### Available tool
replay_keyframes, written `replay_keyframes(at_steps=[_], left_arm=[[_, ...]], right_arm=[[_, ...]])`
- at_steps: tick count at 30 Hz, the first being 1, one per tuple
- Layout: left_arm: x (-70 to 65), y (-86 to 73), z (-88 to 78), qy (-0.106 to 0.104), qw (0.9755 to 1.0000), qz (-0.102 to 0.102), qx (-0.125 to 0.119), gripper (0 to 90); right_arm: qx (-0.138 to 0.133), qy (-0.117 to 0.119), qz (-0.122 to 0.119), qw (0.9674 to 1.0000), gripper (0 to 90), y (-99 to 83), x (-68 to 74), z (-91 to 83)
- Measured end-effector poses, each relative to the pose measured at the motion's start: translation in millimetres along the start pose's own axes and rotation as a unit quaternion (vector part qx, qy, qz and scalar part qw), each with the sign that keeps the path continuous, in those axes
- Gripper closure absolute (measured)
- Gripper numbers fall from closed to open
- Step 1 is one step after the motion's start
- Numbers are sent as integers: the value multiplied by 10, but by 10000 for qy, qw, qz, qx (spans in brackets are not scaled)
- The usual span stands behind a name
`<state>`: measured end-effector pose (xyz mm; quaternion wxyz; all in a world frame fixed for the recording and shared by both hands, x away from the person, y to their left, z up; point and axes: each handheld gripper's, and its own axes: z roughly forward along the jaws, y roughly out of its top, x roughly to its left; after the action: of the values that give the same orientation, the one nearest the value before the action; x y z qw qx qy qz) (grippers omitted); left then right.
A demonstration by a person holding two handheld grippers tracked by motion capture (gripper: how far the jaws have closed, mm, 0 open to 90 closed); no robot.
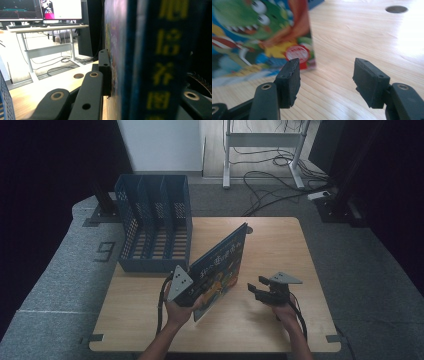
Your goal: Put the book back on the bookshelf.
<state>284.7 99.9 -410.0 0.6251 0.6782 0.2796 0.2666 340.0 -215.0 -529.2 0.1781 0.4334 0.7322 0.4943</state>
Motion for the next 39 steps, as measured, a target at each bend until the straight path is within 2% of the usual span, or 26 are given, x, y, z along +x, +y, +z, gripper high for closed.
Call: replay_keyframes(at_steps=[6,9,13,16,20,23,26,30,35,39], left_arm=[[61,59,-61,41,10000,-41,-20,821],[99,89,-91,77,9999,-141,-25,821],[143,138,-102,147,9998,-147,0,821],[173,183,-114,182,9998,-124,8,821],[206,239,-150,210,9996,-200,-63,822],[218,284,-189,239,9995,-158,-93,822],[227,314,-224,270,9994,-171,-127,822],[266,364,-260,257,9991,-308,-105,823],[301,411,-312,280,9991,-268,-142,822],[354,452,-325,337,9988,-291,-186,822]], right_arm=[[267,-318,-78,9991,371,-61,-53,2],[357,-398,-132,9985,369,-71,-70,28],[519,-522,-162,9972,364,-95,-97,69],[650,-661,-220,9955,361,-114,-110,86],[836,-768,-301,9931,357,-146,-135,119],[995,-884,-289,9907,351,-167,-146,151],[1013,-942,-285,9900,349,-171,-141,153],[1072,-1019,-233,9887,349,-171,-150,161],[1056,-1154,-150,9876,348,-173,-165,155],[1055,-1133,-146,9878,344,-172,-170,155]])
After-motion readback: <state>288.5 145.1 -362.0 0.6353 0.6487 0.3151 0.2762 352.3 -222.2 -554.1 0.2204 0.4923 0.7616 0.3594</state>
